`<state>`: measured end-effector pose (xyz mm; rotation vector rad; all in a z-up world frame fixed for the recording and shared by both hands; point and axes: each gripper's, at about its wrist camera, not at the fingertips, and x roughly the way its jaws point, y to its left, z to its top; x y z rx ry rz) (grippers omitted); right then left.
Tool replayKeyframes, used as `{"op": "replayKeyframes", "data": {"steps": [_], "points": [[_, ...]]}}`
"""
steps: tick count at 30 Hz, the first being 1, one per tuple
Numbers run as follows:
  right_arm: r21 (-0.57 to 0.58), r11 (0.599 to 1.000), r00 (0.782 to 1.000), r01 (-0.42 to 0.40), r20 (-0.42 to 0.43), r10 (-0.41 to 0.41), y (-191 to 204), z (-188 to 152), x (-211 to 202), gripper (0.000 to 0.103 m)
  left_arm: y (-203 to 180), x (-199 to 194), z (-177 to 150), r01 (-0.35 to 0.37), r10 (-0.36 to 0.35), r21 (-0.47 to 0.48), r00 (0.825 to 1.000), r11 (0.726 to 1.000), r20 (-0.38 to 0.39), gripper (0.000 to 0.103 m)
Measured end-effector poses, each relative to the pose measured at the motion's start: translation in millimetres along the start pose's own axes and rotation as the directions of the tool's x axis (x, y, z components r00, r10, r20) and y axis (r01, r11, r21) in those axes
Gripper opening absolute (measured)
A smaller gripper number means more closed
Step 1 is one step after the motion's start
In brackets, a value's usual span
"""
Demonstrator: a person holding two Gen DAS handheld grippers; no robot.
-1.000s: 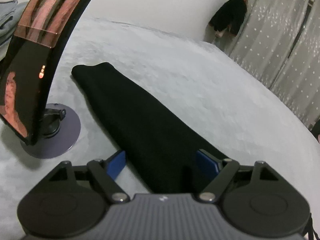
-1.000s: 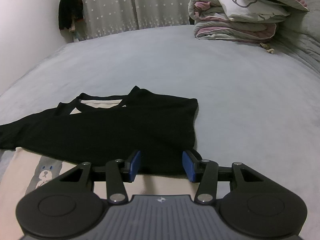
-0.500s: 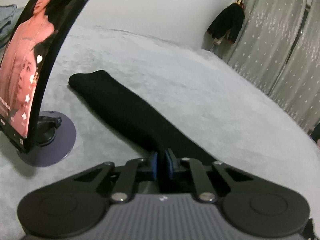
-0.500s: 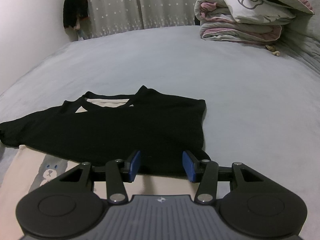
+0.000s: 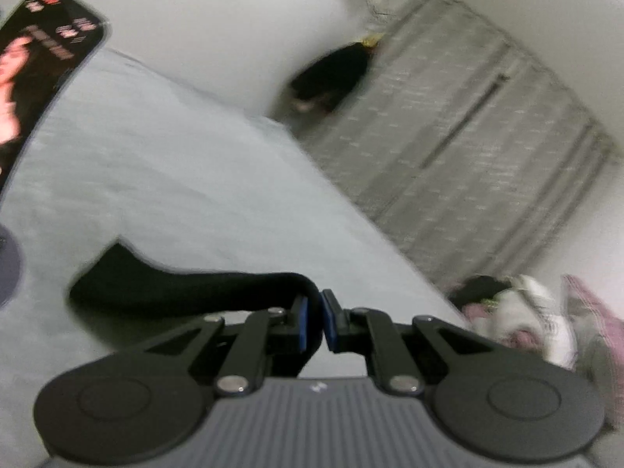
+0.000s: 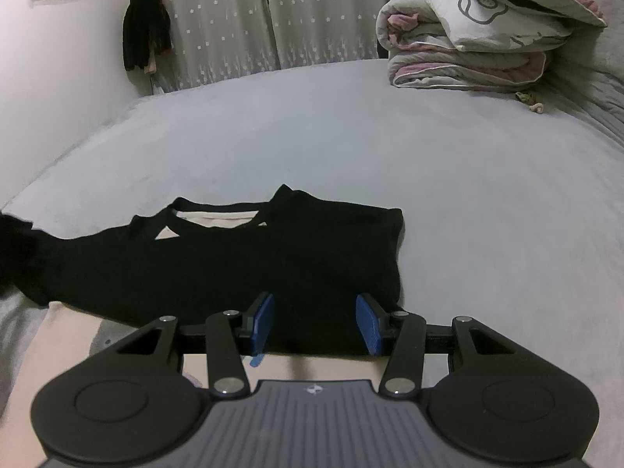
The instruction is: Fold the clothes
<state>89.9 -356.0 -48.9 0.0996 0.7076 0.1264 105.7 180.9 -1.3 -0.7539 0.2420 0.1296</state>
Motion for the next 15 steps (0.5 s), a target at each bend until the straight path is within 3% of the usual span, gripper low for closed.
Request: {"op": "replayKeyframes", "data": {"steps": [6, 11, 15], "points": [[0.002, 1.0, 1.0, -0.003, 0.012, 0.002, 1.3, 0.9, -4.1, 0.047, -33.4, -7.6, -14.3, 0.152, -0.148, 0.067, 0.987, 0.986, -0.058, 0.009], [0.003, 1.0, 1.0, 0.0, 0.014, 0.0, 0.3, 1.2, -4.7, 0.047, -54.9, -8.9, -38.4, 0.214, -0.194, 0.125, 0.969, 0.969, -0.15, 0.009], [0.009, 1.0, 1.0, 0.003, 0.009, -0.003, -1.3, 1.8, -2.9, 0.047, -66.3, -2.7, -64.9, 0.256, -0.203, 0.182, 0.942, 0.949, -0.268, 0.009]]}}
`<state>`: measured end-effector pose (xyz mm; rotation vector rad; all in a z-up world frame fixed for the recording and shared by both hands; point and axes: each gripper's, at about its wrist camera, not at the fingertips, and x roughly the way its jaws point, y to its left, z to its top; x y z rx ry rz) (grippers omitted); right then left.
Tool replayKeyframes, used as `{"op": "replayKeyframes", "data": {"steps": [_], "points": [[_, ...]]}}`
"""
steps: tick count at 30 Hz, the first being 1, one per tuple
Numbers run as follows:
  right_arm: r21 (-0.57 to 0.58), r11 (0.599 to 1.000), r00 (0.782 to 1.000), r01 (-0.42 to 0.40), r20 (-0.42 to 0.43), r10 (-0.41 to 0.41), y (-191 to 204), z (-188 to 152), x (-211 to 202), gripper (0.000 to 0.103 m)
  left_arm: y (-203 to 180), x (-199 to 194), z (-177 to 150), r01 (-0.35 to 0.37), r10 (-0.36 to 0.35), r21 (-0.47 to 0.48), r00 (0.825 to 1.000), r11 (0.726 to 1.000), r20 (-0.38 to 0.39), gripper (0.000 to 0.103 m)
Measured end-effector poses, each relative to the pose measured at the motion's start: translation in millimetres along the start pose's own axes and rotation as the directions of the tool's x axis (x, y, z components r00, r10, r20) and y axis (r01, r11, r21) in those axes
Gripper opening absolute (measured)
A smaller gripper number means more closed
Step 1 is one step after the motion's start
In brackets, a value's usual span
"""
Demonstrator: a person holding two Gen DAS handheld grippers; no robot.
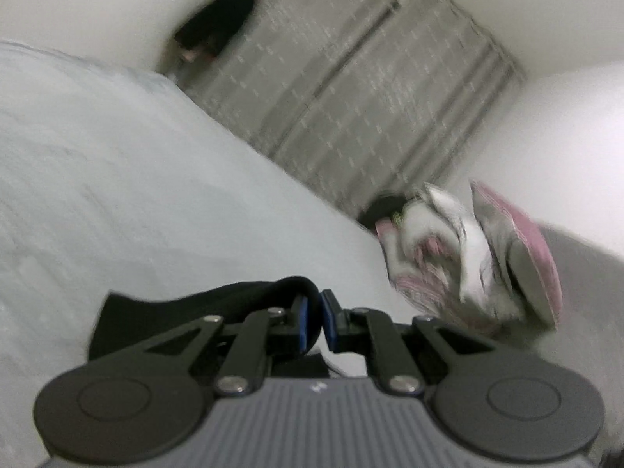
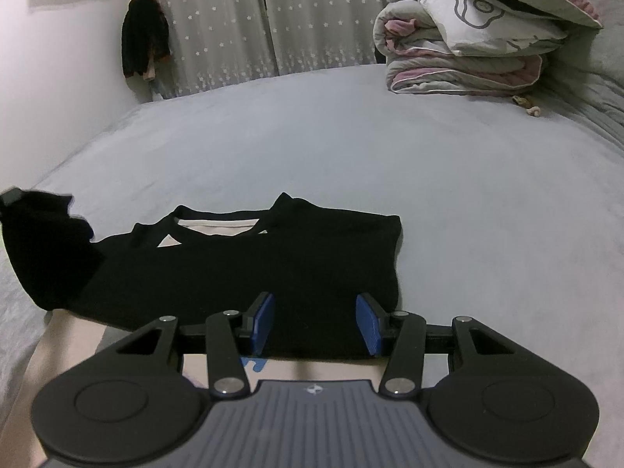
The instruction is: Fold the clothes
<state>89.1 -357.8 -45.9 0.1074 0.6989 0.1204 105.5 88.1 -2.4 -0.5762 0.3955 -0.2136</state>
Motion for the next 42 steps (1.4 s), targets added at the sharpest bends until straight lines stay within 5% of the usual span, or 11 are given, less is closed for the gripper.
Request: {"op": "replayKeyframes", "data": {"steps": [5, 10, 13, 16, 17, 20, 22, 27, 31, 35, 42], "points": [[-0.004, 1.0, 1.0, 0.0, -0.005, 0.0, 0.5, -0.3, 0.7, 0.047, -6.6, 30.5, -34.0, 0.009, 0.005, 0.076, 0.984, 0.997, -0.18, 0.009], [0.004, 1.0, 1.0, 0.0, -0.003, 0.0, -1.5, 0.2, -0.1, 0.047, -6.6, 58.5, -73.1, -0.022, 0.064, 0.123, 0.935, 0.992, -0.349, 0.01], [0.013, 1.0, 1.0, -0.003, -0.007, 0.003, -3.4, 1.1, 0.5, 0.047, 0.4, 54.8, -81.1, -0.015, 0.057, 0.123, 0.935, 0.992, -0.351, 0.013], [0.018, 1.0, 1.0, -0.008, -0.006, 0.008, -4.5, 2.1, -0.3, 0.047, 2.5, 49.8, -78.4, 0.021, 0.016, 0.094, 0.929, 0.995, -0.37, 0.037], [0.019, 1.0, 1.0, -0.011, -0.005, 0.011, -4.9, 2.6, -0.6, 0.047, -0.1, 49.3, -72.5, 0.049, -0.004, 0.101, 0.915, 0.994, -0.404, 0.054], [0.031, 0.999, 1.0, -0.018, 0.002, 0.018, -6.5, 4.5, -1.9, 0.048, -7.7, 46.6, -52.6, 0.123, -0.038, 0.135, 0.861, 0.983, -0.508, 0.081], [0.046, 0.999, 1.0, -0.023, 0.005, 0.022, -8.6, 5.7, -2.7, 0.048, -5.6, 40.7, -38.8, 0.117, -0.003, 0.174, 0.839, 0.978, -0.544, 0.082], [0.065, 0.997, 1.0, -0.031, 0.001, 0.031, -10.4, 5.8, -3.9, 0.048, 37.0, 33.5, -8.6, -0.026, 0.029, 0.013, 0.855, 1.0, -0.517, 0.082], [0.059, 0.998, 0.999, -0.032, 0.002, 0.032, -7.7, 5.9, -4.2, 0.048, 70.9, 22.8, 8.1, -0.089, 0.0, -0.168, 0.884, 0.982, -0.467, 0.082], [0.051, 0.998, 1.0, -0.03, -0.004, 0.03, -5.3, 4.5, -2.8, 0.048, 85.8, 19.4, 13.1, -0.155, 0.052, -0.223, 0.91, 0.962, -0.412, 0.081], [0.04, 0.999, 0.999, -0.03, -0.011, 0.031, -2.6, 2.3, -1.9, 0.048, 96.2, 28.8, 8.9, -0.313, 0.222, -0.192, 0.895, 0.93, -0.387, 0.062]]}}
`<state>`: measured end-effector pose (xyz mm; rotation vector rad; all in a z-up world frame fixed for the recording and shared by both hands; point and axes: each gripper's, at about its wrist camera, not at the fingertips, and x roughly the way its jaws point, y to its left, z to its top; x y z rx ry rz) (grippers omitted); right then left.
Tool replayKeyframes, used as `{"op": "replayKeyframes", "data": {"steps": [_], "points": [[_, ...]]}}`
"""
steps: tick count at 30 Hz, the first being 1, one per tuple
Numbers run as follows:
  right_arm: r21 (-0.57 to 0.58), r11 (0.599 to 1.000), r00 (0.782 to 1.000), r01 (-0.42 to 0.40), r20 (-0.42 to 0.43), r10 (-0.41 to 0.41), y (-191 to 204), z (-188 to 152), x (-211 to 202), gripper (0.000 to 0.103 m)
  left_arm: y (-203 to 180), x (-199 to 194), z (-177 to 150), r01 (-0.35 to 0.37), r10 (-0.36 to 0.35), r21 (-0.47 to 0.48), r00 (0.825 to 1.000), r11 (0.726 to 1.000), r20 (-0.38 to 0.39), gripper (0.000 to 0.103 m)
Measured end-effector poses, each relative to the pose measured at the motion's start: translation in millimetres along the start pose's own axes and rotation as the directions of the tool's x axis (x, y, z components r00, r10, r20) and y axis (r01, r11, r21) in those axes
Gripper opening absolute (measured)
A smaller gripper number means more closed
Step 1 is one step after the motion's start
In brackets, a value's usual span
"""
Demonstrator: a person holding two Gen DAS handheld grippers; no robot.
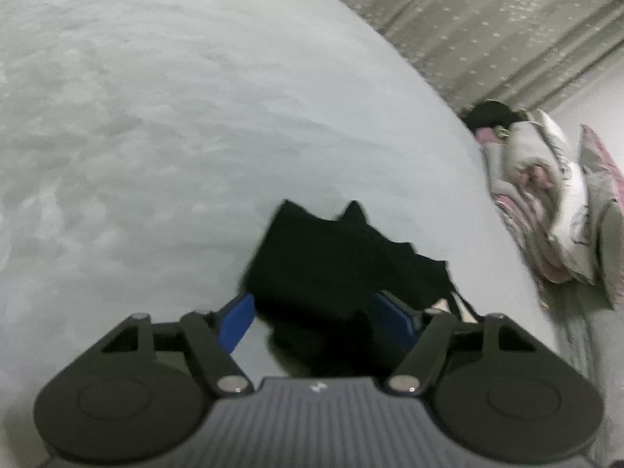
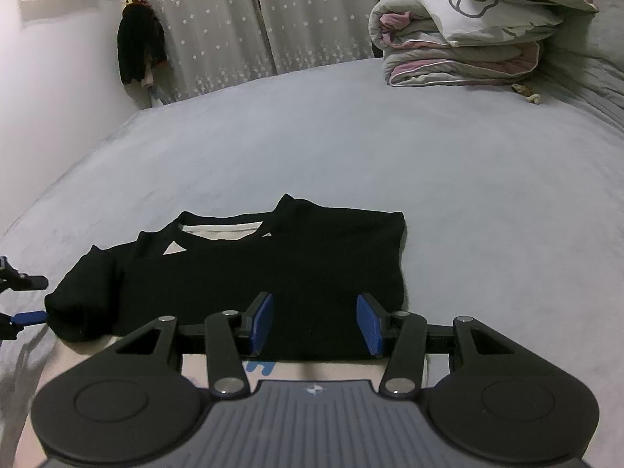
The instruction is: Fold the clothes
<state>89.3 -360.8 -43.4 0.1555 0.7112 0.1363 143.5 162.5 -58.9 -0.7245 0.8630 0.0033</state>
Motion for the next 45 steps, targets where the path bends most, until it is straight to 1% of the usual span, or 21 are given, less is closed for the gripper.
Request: {"op": "replayKeyframes", "data": {"steps": [2, 3, 5, 6, 7, 10, 13, 16, 19, 21, 22, 24, 26, 27, 29, 32, 35, 36, 40, 43, 45], "points": [[-0.004, 1.0, 1.0, -0.002, -0.003, 0.002, 1.7, -1.2, 0.8, 0.048, -1.2, 0.8, -2.2, -0.027, 0.027, -0.001, 0.999, 1.0, 0.044, 0.047], [-0.008, 1.0, 1.0, -0.004, -0.005, 0.004, 2.9, -1.7, 0.9, 0.048, -1.8, 1.1, -3.3, -0.04, 0.04, -0.001, 0.997, 0.999, 0.067, 0.042], [-0.018, 1.0, 1.0, -0.008, -0.006, 0.008, 5.3, -2.8, 0.7, 0.048, -3.2, 1.6, -5.5, -0.066, 0.066, -0.003, 0.991, 0.998, 0.113, 0.02], [-0.02, 1.0, 1.0, -0.01, -0.007, 0.01, 6.3, -3.2, 0.9, 0.048, -8.5, -0.8, -6.8, -0.066, 0.063, 0.019, 0.988, 0.998, 0.139, 0.017], [-0.023, 1.0, 1.0, -0.012, -0.008, 0.012, 7.2, -3.6, 1.2, 0.048, -14.5, -3.5, -8.0, -0.065, 0.057, 0.043, 0.985, 0.997, 0.165, 0.01], [-0.028, 0.999, 1.0, -0.016, -0.012, 0.016, 9.5, -4.5, 2.4, 0.048, -34.2, -12.2, -13.0, -0.055, 0.022, 0.13, 0.97, 0.99, 0.243, 0.006], [-0.023, 0.999, 1.0, -0.022, -0.014, 0.022, 9.9, -4.9, 3.6, 0.048, -59.1, -20.3, -22.9, 0.016, -0.086, 0.248, 0.958, 0.969, 0.274, 0.005], [0.002, 0.999, 0.999, -0.046, -0.02, 0.046, 9.0, -4.7, 4.3, 0.048, -82.8, -24.5, -37.9, 0.119, -0.216, 0.356, 0.945, 0.927, 0.245, 0.005], [0.032, 0.997, 0.997, -0.075, -0.026, 0.076, 8.0, -4.5, 4.6, 0.048, -101.3, -22.7, -51.3, 0.192, -0.288, 0.425, 0.942, 0.885, 0.174, 0.005], [0.04, 0.996, 0.996, -0.082, -0.028, 0.083, 8.1, -4.7, 4.7, 0.048, -109.7, -18.8, -58.4, 0.194, -0.281, 0.442, 0.95, 0.876, 0.138, 0.007], [0.041, 0.996, 0.996, -0.082, -0.029, 0.083, 8.2, -4.8, 4.6, 0.048, -109.6, -16.3, -58.6, 0.194, -0.273, 0.432, 0.954, 0.881, 0.127, 0.008], [0.043, 0.996, 0.996, -0.082, -0.029, 0.084, 8.2, -4.8, 4.9, 0.048, -105.6, -12.5, -56.4, 0.185, -0.25, 0.401, 0.961, 0.897, 0.117, 0.017], [0.045, 0.996, 0.996, -0.082, -0.03, 0.083, 7.8, -4.6, 5.7, 0.048, -98.2, -10.3, -52.0, 0.164, -0.22, 0.362, 0.968, 0.918, 0.119, 0.039], [0.047, 0.996, 0.996, -0.082, -0.031, 0.083, 7.7, -4.6, 6.1, 0.048, -94.6, -9.1, -49.7, 0.153, -0.205, 0.342, 0.971, 0.927, 0.119, 0.042], [0.049, 0.996, 0.996, -0.081, -0.032, 0.083, 7.4, -4.4, 6.9, 0.048, -85.1, -9.4, -41.5, 0.125, -0.169, 0.291, 0.977, 0.949, 0.132, 0.054], [0.052, 0.995, 0.996, -0.08, -0.033, 0.082, 6.9, -4.2, 8.1, 0.049, -62.6, -14.7, -25.1, 0.081, -0.108, 0.176, 0.982, 0.981, 0.152, 0.066], [0.052, 0.995, 0.996, -0.08, -0.035, 0.082, 6.1, -4.2, 8.6, 0.051, -40.7, -19.4, -9.4, 0.034, -0.043, 0.057, 0.985, 0.998, 0.167, 0.069], [0.051, 0.996, 0.996, -0.079, -0.035, 0.081, 6.0, -4.4, 8.9, 0.054, -33.9, -20.4, -5.1, 0.014, -0.017, 0.02, 0.985, 1.0, 0.17, 0.07], [0.048, 0.996, 0.996, -0.08, -0.037, 0.081, 6.3, -4.9, 9.6, 0.055, -9.7, -16.2, 4.4, -0.072, 0.085, -0.094, 0.985, 0.993, 0.149, 0.07], [0.046, 0.996, 0.996, -0.08, -0.039, 0.082, 8.0, -5.8, 10.2, 0.055, 3.9, -8.0, 7.6, -0.082, 0.101, -0.153, 0.987, 0.985, 0.124, 0.068], [0.043, 0.996, 0.996, -0.081, -0.041, 0.083, 8.7, -6.2, 10.6, 0.055, 8.4, -1.3, 8.2, -0.069, 0.091, -0.173, 0.989, 0.983, 0.121, 0.065]]}}
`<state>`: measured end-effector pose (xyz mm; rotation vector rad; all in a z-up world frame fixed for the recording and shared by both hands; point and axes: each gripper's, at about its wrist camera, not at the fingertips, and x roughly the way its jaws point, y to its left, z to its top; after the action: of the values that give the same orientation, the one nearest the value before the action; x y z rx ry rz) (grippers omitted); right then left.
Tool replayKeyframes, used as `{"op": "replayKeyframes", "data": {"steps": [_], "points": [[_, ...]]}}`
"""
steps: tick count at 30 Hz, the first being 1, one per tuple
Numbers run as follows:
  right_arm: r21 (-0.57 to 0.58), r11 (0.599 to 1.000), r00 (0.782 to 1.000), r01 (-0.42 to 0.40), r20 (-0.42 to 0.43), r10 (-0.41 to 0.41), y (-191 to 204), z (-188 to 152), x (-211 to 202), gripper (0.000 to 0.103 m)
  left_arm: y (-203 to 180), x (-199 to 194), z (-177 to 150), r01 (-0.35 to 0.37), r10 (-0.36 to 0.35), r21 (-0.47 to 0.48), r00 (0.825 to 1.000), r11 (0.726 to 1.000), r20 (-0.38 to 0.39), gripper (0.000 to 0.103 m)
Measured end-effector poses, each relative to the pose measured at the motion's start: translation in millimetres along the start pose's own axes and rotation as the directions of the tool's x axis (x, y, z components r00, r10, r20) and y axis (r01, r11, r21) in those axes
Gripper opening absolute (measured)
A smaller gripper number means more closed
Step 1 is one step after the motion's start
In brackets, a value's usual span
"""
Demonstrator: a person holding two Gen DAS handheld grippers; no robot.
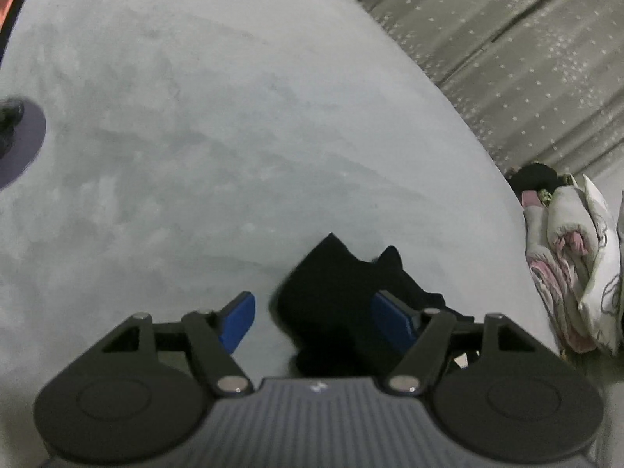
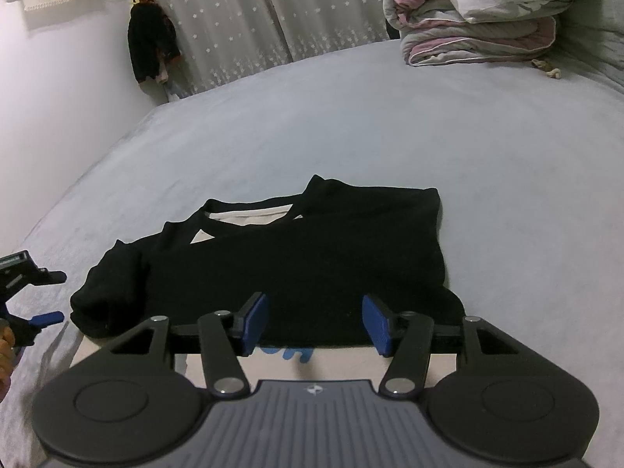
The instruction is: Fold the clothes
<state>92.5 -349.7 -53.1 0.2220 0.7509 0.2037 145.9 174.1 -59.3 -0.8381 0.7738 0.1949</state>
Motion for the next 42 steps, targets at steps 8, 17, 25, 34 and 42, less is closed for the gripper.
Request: {"op": "replayKeyframes", "data": {"steps": [8, 17, 25, 34, 42], "points": [[0.003, 1.0, 1.0, -0.012, -0.001, 0.012, 1.4, -1.0, 0.0, 0.055, -3.9, 6.1, -11.7, 0.063, -0.065, 0.017, 0.991, 0.998, 0.118, 0.007], [0.122, 0.986, 0.993, -0.114, -0.012, 0.117, -6.0, 0.3, 2.1, 0.055, -68.1, -20.6, -52.8, 0.366, -0.41, 0.309, 0.908, 0.878, 0.088, 0.007], [0.411, 0.84, 0.928, -0.355, 0.046, 0.369, -28.0, -2.7, 7.1, 0.055, -105.9, -1.5, -114.6, 0.502, -0.497, 0.426, 0.858, 0.752, -0.133, 0.007], [0.594, 0.688, 0.877, -0.416, 0.063, 0.475, -33.4, -19.7, 39.6, 0.056, -127.4, 21.7, -187.2, 0.588, -0.462, 0.499, 0.809, 0.637, -0.363, 0.008], [0.65, 0.654, 0.883, -0.387, 0.058, 0.465, -37.4, -26.0, 56.8, 0.056, -128.0, 9.6, -192.1, 0.676, -0.391, 0.551, 0.735, 0.489, -0.555, 0.046]]}}
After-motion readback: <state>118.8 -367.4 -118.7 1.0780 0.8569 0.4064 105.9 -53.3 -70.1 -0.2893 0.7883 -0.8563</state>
